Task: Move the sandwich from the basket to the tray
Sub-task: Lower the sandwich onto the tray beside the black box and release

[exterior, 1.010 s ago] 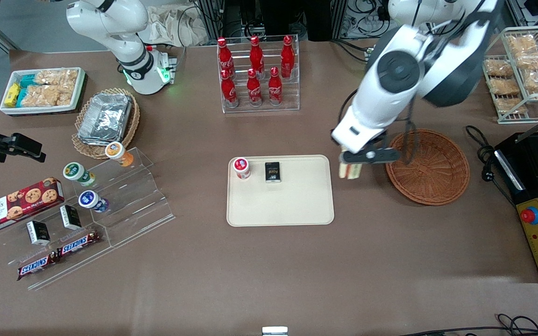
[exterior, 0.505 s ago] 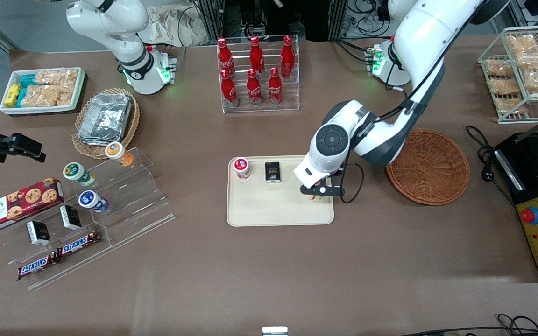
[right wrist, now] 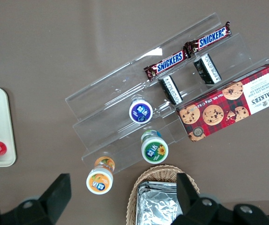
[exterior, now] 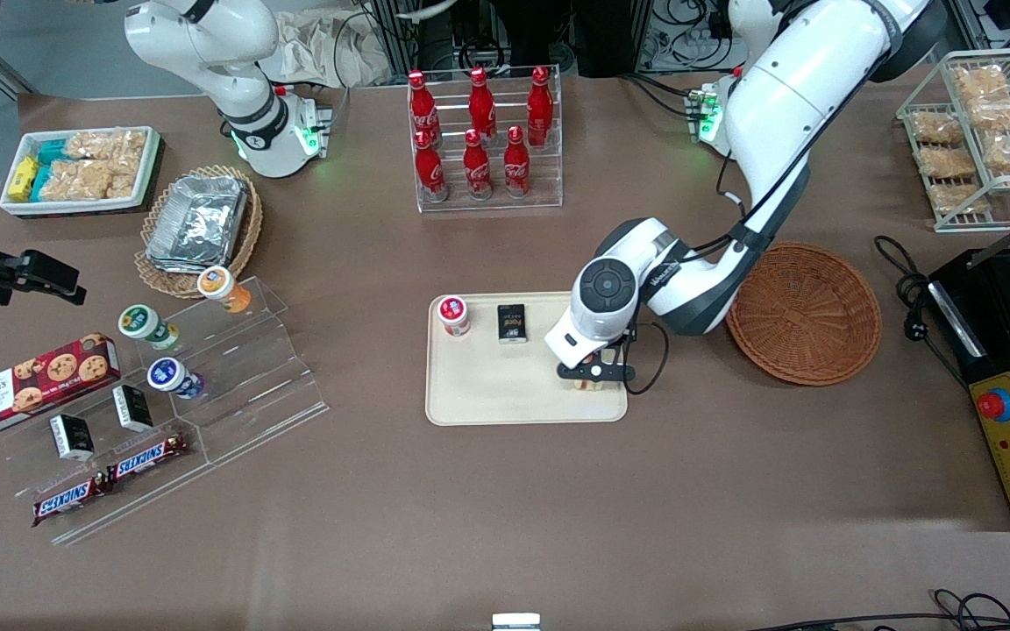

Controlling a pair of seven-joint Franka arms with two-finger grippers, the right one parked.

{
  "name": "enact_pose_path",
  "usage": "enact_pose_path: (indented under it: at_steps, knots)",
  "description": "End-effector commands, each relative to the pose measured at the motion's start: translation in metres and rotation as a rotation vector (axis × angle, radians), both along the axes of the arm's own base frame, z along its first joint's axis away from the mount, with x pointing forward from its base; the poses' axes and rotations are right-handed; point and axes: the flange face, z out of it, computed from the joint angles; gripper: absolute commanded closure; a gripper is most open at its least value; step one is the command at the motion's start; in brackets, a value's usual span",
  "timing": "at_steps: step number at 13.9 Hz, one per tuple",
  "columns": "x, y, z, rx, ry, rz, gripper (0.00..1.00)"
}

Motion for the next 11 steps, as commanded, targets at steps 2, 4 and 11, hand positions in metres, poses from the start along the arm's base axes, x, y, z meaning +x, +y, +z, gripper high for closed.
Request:
enact_pose_path:
  at_steps: [2,4,11]
  knots:
    - [0.004,-0.004,-0.007,0.016,-0.021,-0.002,0.0]
    - [0.005,-0.003,-0.005,0.018,-0.022,0.0,0.0]
    - [0.017,0.023,0.114,0.067,-0.111,0.045,0.0]
